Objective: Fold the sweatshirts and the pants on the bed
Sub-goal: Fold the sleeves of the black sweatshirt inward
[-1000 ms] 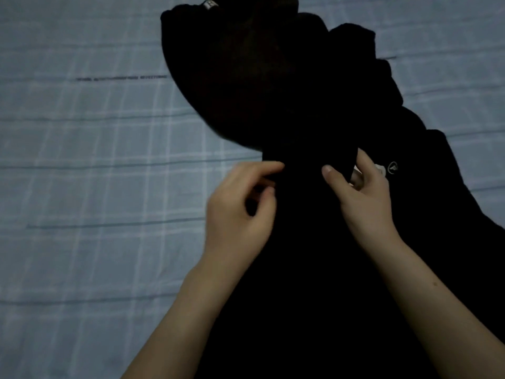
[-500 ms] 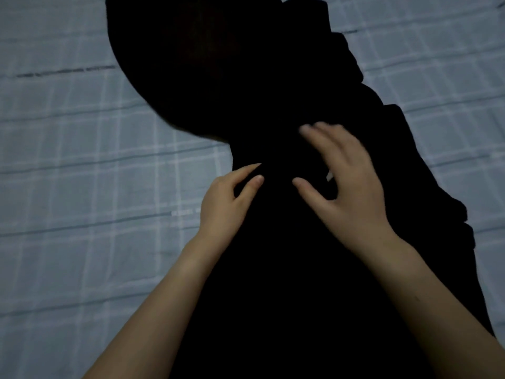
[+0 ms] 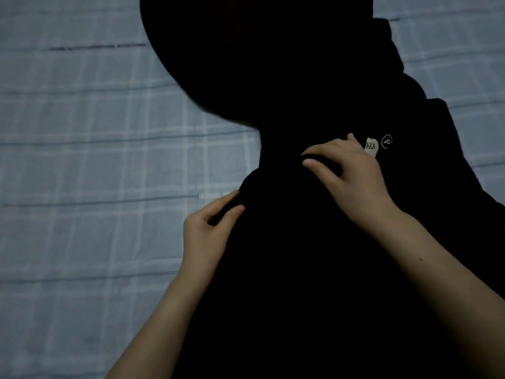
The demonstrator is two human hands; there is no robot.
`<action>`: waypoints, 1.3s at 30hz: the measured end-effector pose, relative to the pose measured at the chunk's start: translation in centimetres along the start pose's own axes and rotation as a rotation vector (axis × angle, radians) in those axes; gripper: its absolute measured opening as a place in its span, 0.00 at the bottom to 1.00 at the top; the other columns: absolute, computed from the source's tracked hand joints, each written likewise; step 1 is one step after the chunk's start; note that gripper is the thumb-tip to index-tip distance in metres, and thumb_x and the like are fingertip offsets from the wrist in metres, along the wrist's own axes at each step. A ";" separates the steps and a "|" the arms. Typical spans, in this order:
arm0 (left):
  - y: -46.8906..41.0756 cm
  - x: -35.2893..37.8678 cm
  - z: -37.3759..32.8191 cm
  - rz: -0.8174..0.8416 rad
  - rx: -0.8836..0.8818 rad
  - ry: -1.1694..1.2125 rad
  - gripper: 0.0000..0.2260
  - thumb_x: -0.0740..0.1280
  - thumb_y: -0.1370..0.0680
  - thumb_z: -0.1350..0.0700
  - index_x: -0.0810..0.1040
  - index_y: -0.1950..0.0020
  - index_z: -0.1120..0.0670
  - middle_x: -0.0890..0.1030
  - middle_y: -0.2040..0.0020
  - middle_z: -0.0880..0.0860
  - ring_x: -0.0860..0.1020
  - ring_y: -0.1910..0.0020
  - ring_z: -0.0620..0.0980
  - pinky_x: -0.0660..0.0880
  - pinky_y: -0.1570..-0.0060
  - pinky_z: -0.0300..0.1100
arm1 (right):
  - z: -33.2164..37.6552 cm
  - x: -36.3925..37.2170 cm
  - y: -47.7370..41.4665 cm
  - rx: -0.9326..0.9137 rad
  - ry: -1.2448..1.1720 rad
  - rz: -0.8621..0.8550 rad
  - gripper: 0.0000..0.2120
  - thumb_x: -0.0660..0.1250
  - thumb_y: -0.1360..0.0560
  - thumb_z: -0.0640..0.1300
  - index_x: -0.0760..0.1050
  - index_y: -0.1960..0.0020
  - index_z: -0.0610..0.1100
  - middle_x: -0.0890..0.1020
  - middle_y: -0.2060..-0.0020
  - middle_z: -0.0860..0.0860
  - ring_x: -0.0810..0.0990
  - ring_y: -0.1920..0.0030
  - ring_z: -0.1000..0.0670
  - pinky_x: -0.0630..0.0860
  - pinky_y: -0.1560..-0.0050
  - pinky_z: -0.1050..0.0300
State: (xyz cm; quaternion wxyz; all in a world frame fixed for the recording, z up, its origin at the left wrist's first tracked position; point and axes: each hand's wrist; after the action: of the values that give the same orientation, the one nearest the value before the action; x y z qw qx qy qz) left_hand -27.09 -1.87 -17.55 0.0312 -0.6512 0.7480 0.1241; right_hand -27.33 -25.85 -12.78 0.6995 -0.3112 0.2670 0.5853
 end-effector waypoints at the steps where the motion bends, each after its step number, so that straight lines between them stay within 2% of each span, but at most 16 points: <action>1: -0.2 -0.1 -0.5 -0.021 0.004 0.025 0.13 0.70 0.23 0.63 0.83 0.47 0.45 0.85 0.52 0.40 0.82 0.49 0.38 0.74 0.51 0.27 | 0.7 -0.1 -0.1 0.002 -0.030 -0.031 0.09 0.66 0.20 0.45 0.82 0.43 0.44 0.82 0.49 0.50 0.78 0.43 0.52 0.56 0.23 0.46; 5: 0.1 -2.7 -4.2 0.042 0.062 0.020 0.11 0.69 0.23 0.63 0.84 0.51 0.48 0.86 0.57 0.42 0.83 0.57 0.36 0.75 0.57 0.28 | 4.1 -0.8 -1.5 0.017 -0.117 -0.096 0.08 0.67 0.21 0.43 0.82 0.43 0.46 0.81 0.50 0.53 0.78 0.44 0.55 0.66 0.29 0.42; 9: 1.3 -6.6 -9.2 0.068 0.018 0.079 0.08 0.71 0.25 0.57 0.87 0.58 0.45 0.86 0.62 0.49 0.84 0.61 0.44 0.80 0.59 0.36 | 8.4 -0.8 -3.6 -0.011 -0.136 -0.092 0.08 0.67 0.21 0.45 0.82 0.44 0.48 0.82 0.50 0.53 0.78 0.44 0.55 0.71 0.35 0.53; 11: 1.0 -9.4 -11.8 0.126 -0.015 0.162 0.06 0.71 0.28 0.51 0.87 0.56 0.49 0.86 0.62 0.54 0.84 0.64 0.49 0.81 0.62 0.40 | 10.7 -0.3 -5.0 -0.028 -0.167 -0.123 0.08 0.67 0.21 0.47 0.82 0.44 0.50 0.82 0.50 0.55 0.79 0.44 0.57 0.72 0.38 0.59; 14: -1.1 -14.6 -13.3 0.183 -0.049 0.168 0.09 0.73 0.28 0.48 0.87 0.55 0.53 0.86 0.64 0.53 0.83 0.67 0.45 0.76 0.69 0.33 | 13.6 1.5 -7.0 -0.076 -0.149 -0.129 0.09 0.66 0.21 0.49 0.81 0.43 0.51 0.81 0.49 0.59 0.77 0.44 0.61 0.70 0.34 0.59; 16: -3.0 -17.3 -11.4 0.158 -0.037 -0.063 0.06 0.73 0.25 0.51 0.86 0.56 0.53 0.85 0.64 0.50 0.81 0.67 0.41 0.76 0.66 0.33 | 14.8 4.1 -7.6 -0.078 -0.060 -0.032 0.13 0.64 0.20 0.48 0.79 0.37 0.49 0.80 0.43 0.55 0.75 0.39 0.57 0.64 0.28 0.52; 18: -4.6 -19.3 -7.3 0.137 -0.144 -0.257 0.05 0.72 0.24 0.53 0.84 0.51 0.52 0.85 0.58 0.54 0.80 0.61 0.44 0.79 0.52 0.42 | 15.7 7.5 -6.5 -0.032 0.035 0.093 0.18 0.63 0.19 0.47 0.73 0.30 0.45 0.76 0.33 0.48 0.70 0.31 0.49 0.61 0.26 0.53; 20: -4.5 -21.1 -2.6 0.162 -0.340 -0.356 0.16 0.72 0.25 0.50 0.79 0.40 0.55 0.83 0.50 0.57 0.80 0.53 0.50 0.77 0.42 0.49 | 16.2 10.9 -3.9 -0.027 0.090 0.170 0.22 0.63 0.19 0.47 0.68 0.26 0.45 0.70 0.28 0.45 0.64 0.26 0.45 0.55 0.25 0.53; 21: -3.8 -22.2 -0.6 0.165 -0.391 -0.406 0.22 0.73 0.26 0.46 0.77 0.37 0.55 0.82 0.49 0.53 0.80 0.50 0.50 0.76 0.44 0.45 | 16.5 12.6 -2.2 -0.053 0.112 0.197 0.24 0.63 0.19 0.48 0.67 0.25 0.45 0.68 0.26 0.45 0.62 0.24 0.44 0.53 0.23 0.52; 23: -1.7 -23.6 2.1 0.155 -0.382 -0.434 0.31 0.75 0.35 0.34 0.77 0.38 0.49 0.81 0.51 0.45 0.81 0.50 0.45 0.73 0.51 0.35 | 16.7 15.6 1.0 -0.103 0.146 0.265 0.25 0.62 0.19 0.50 0.64 0.23 0.48 0.65 0.24 0.48 0.57 0.22 0.46 0.48 0.22 0.51; 25: 0.8 -23.9 4.0 0.154 -0.306 -0.495 0.35 0.71 0.40 0.29 0.75 0.38 0.45 0.80 0.48 0.41 0.79 0.49 0.40 0.71 0.51 0.33 | 16.8 18.1 3.5 -0.103 0.172 0.346 0.26 0.60 0.18 0.52 0.61 0.22 0.51 0.62 0.22 0.50 0.54 0.21 0.49 0.45 0.21 0.52; 26: 2.0 -23.8 4.6 0.169 -0.226 -0.582 0.35 0.71 0.38 0.30 0.74 0.36 0.45 0.78 0.46 0.41 0.77 0.47 0.40 0.70 0.49 0.33 | 16.9 19.2 4.4 -0.088 0.189 0.385 0.27 0.58 0.18 0.53 0.59 0.21 0.52 0.61 0.22 0.51 0.51 0.20 0.49 0.43 0.22 0.54; 28: 3.5 -23.5 5.4 0.173 -0.046 -0.705 0.29 0.73 0.30 0.43 0.73 0.32 0.49 0.77 0.42 0.46 0.75 0.43 0.44 0.68 0.44 0.34 | 17.3 20.8 5.8 -0.052 0.231 0.421 0.27 0.57 0.18 0.54 0.56 0.20 0.52 0.57 0.21 0.51 0.47 0.20 0.50 0.40 0.22 0.55; 31: 3.3 -24.3 4.8 0.072 -0.024 -0.530 0.18 0.71 0.25 0.63 0.79 0.36 0.55 0.82 0.47 0.47 0.80 0.49 0.44 0.68 0.49 0.23 | 18.7 21.9 6.6 -0.014 0.256 0.374 0.27 0.56 0.17 0.53 0.56 0.20 0.52 0.56 0.20 0.51 0.47 0.20 0.48 0.40 0.22 0.53; 35: 1.3 -29.7 2.8 -0.016 -0.114 -0.336 0.16 0.71 0.27 0.69 0.82 0.45 0.51 0.83 0.57 0.45 0.79 0.63 0.29 0.70 0.56 0.21 | 21.4 22.5 6.0 -0.066 0.202 0.311 0.25 0.57 0.17 0.50 0.60 0.21 0.51 0.62 0.22 0.51 0.53 0.21 0.48 0.46 0.22 0.48; 39: 0.6 -37.3 2.9 -0.087 -0.150 -0.436 0.15 0.71 0.27 0.69 0.82 0.47 0.50 0.83 0.58 0.47 0.80 0.61 0.32 0.71 0.57 0.21 | 24.0 24.7 4.6 -0.141 0.260 0.315 0.26 0.52 0.19 0.53 0.60 0.21 0.53 0.62 0.22 0.51 0.54 0.21 0.46 0.45 0.23 0.45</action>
State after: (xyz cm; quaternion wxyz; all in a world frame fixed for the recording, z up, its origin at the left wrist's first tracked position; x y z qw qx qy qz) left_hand -22.38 34.89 -12.53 0.1489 -0.6413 0.6834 0.3156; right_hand -27.42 8.78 -15.63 0.5357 -0.3864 0.3588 0.6596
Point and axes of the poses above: each hand's wrist, its own y-axis away from the middle knuckle, its own x-axis out of the palm, z = x × y
